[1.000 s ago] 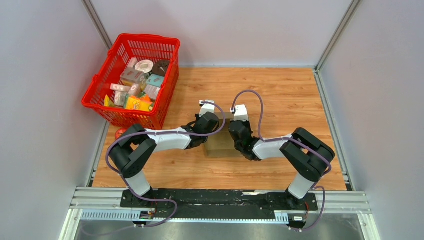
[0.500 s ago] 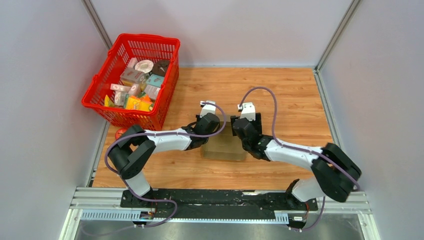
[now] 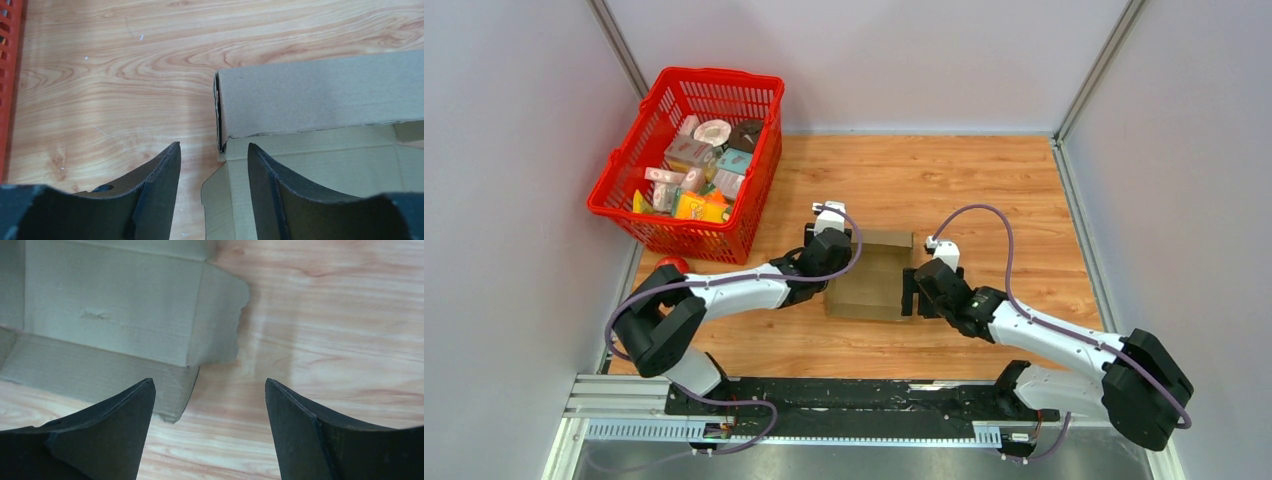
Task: Fold the paper box
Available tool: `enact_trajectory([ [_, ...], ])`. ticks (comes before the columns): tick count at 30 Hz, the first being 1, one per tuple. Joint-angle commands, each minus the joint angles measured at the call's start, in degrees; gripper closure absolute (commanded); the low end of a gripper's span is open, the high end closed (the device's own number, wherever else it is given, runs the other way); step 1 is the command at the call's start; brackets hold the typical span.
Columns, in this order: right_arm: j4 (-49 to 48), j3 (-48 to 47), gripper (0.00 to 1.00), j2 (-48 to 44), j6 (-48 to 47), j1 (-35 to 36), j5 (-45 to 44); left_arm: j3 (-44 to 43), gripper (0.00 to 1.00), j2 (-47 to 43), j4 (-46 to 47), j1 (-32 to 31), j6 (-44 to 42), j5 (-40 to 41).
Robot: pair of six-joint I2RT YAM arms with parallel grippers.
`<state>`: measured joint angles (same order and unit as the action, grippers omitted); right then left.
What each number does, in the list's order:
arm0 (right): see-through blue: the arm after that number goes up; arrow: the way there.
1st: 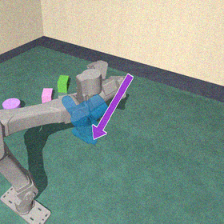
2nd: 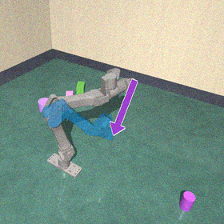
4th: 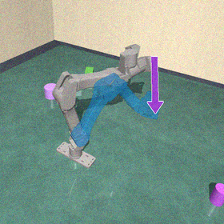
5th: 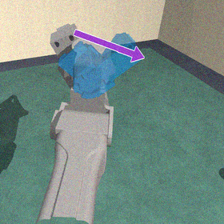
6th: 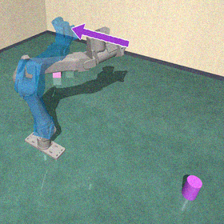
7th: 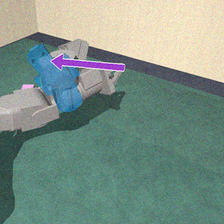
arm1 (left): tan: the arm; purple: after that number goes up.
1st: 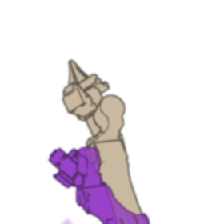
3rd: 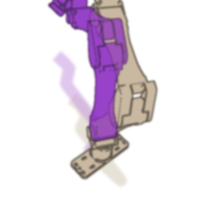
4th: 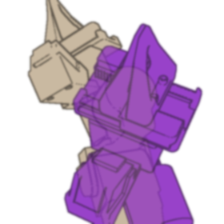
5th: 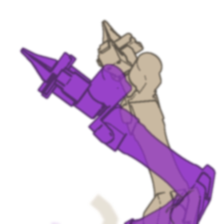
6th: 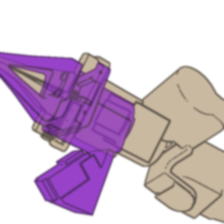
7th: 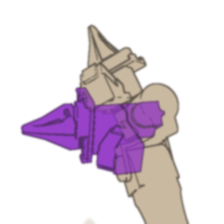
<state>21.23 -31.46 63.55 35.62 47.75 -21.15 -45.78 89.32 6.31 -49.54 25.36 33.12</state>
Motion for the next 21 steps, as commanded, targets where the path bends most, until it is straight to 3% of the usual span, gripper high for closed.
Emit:
enact_trajectory([
  [1,-1.28,-0.44,0.16,-0.18,3.23,-0.11,7.17,1.04,0.40,-6.42,-2.61,-0.12,2.31,-1.92],
  [4,-2.51,-0.27,0.21,1.57,5.95,-0.28,8.40,7.26,0.39,-13.34,-3.67,-0.12,6.69,-6.13],
  [7,-4.96,1.40,0.30,2.63,8.58,-0.46,9.54,15.44,0.39,-21.08,0.28,0.06,8.12,-17.01],
  [11,-9.27,3.95,0.40,2.81,10.52,-2.13,12.44,17.30,0.35,-24.54,-0.85,-0.03,4.70,-36.31],
  [14,-9.90,3.60,0.49,4.56,10.61,-2.83,12.36,15.20,0.35,-23.93,-2.87,-0.82,1.54,-46.45],
  [16,-9.90,3.43,0.58,5.70,10.88,-3.19,12.18,11.61,0.35,-22.45,-5.94,-3.18,-3.00,-46.58],
  [18,-10.25,3.51,0.67,5.71,10.62,-3.80,12.71,4.35,0.34,-19.99,-17.04,-9.30,-7.76,-38.70],
  [21,-10.42,3.60,0.87,4.75,9.91,-4.24,13.06,-3.06,0.34,-12.52,-24.30,-17.31,-19.43,-26.56],
])
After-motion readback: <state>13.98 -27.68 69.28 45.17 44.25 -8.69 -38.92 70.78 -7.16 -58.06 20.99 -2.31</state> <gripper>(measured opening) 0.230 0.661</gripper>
